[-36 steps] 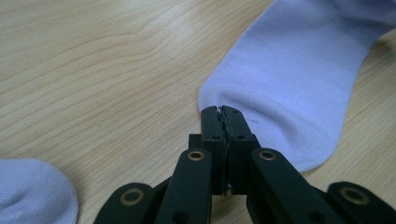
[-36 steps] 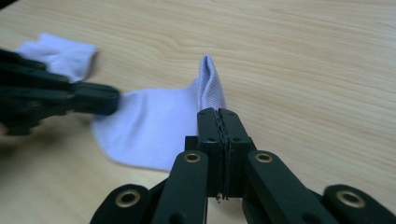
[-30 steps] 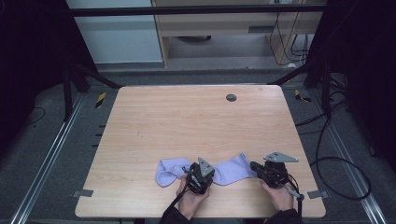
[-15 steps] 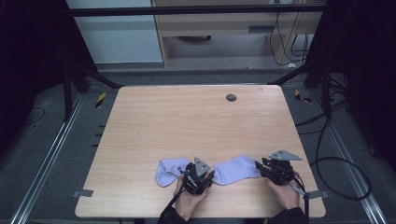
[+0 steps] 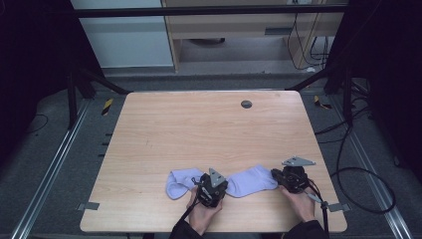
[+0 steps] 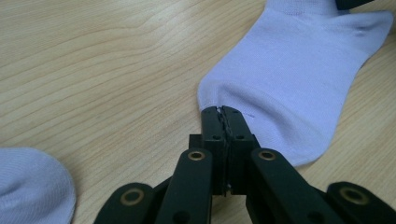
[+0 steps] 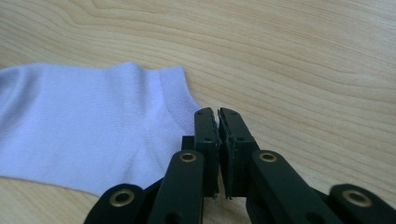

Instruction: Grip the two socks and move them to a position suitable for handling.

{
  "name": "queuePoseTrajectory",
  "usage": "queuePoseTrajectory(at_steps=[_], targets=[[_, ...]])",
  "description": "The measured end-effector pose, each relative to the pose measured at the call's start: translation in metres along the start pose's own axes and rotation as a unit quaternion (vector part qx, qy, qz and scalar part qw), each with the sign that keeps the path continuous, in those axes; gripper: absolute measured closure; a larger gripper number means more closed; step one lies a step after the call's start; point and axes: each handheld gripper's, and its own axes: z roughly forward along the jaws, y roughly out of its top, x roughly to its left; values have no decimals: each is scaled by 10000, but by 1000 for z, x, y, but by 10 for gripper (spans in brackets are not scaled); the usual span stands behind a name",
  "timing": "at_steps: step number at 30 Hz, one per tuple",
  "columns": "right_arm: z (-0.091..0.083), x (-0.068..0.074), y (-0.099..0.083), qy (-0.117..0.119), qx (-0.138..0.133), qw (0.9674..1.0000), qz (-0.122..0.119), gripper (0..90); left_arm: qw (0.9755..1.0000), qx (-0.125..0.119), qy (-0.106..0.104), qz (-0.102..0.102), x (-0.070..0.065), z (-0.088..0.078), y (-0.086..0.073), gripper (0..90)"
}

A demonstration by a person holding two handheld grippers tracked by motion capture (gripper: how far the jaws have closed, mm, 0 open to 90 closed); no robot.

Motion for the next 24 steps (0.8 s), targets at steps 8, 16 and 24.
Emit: queuePoseTrajectory(at_steps=[8,16,24], targets=[[-28,12,-2,141,-230,9996,-80,879,9998,-182,-71,-62,12,-10,6,887],[-38,15,-13,-118,24,9999,-78,877,9999,-12,-134,76,8,8,12,886],[-37,8,-19,-246,152,9996,41,808,9998,-115,-94,147,7,4,13,801]])
